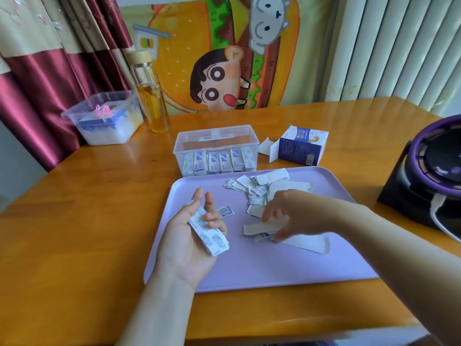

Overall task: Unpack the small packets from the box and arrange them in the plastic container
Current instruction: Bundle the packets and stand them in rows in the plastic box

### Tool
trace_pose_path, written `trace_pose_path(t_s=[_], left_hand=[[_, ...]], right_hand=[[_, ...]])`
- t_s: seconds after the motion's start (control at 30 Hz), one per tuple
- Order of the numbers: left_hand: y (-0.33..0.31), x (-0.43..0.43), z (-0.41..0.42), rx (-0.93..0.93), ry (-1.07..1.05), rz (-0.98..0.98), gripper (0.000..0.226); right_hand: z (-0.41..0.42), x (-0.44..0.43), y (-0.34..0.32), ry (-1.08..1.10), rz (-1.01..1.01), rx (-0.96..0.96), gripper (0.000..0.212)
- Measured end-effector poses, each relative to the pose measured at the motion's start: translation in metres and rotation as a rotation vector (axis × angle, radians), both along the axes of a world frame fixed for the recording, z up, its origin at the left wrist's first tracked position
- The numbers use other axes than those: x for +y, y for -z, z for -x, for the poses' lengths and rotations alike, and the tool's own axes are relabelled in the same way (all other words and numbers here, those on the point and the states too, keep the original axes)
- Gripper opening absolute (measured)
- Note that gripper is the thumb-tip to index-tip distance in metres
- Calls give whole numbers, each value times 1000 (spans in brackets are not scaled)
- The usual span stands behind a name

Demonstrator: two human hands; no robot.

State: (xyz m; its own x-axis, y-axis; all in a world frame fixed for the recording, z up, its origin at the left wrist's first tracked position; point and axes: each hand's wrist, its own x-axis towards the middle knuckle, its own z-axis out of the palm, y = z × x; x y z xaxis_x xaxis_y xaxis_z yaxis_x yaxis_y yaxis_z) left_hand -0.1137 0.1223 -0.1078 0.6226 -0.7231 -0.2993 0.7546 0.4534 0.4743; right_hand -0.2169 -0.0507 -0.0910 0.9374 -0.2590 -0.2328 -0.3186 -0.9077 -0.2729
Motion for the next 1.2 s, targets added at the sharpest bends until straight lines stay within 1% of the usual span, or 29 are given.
trace_pose_path(t_s=[0.17, 0.37, 0.43, 0.5, 0.57, 0.67, 0.73, 0.87, 0.9, 0.93, 1.0, 1.07, 1.13, 1.2], left_hand=[[2, 4, -1, -14, 23, -16, 33], [7, 7, -3, -7, 20, -55, 32], [8, 6, -3, -8, 13, -73, 31], [9, 5, -2, -17, 7, -97, 30], [9, 4, 0, -46, -3, -146, 28], [9, 0, 4, -99, -24, -206, 26], [8, -3, 7, -127, -36, -217, 25], [7, -6, 11, -168, -41, -189, 31], [6, -5, 8, -179, -62, -188, 31], [5, -2, 4, -189, -94, -188, 28], [1, 5, -9, -189, -173, -190, 22], [-4, 14, -21, -163, -245, -174, 21], [-7, 22, -27, -144, -284, -151, 21], [-9, 25, -27, -135, -286, -140, 20]], right_hand=[[-9, -3, -2, 3, -47, -43, 21], [-5, -1, -1, 86, -159, -175, 21], [-4, 0, -1, 102, -187, -228, 16], [-4, -2, -2, 143, -229, -295, 19], [-4, -3, -4, 219, -337, -360, 18], [-6, 2, -6, 328, -606, -479, 13], [-9, 12, -3, 374, -758, -522, 17], [-13, 35, 5, 380, -880, -516, 25], [-15, 39, 5, 382, -887, -515, 27], [-16, 41, 5, 384, -851, -515, 29], [-22, 43, 1, 365, -686, -510, 32], [-33, 42, -5, 287, -503, -487, 35], [-49, 43, -9, 192, -404, -430, 40], [-69, 46, -7, 121, -315, -350, 50]])
